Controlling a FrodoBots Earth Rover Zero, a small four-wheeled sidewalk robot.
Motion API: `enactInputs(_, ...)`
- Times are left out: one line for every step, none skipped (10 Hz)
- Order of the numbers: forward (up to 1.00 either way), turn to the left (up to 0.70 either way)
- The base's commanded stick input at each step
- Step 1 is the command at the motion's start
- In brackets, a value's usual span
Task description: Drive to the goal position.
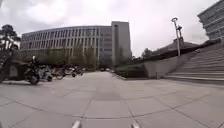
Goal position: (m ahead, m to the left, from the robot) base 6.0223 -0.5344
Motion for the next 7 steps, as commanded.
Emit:
enactInputs(0.7,0.0)
enactInputs(0.7,0.0)
enactInputs(0.7,0.0)
enactInputs(0.7,0.0)
enactInputs(0.7,0.0)
enactInputs(0.7,0.0)
enactInputs(0.7,0.0)
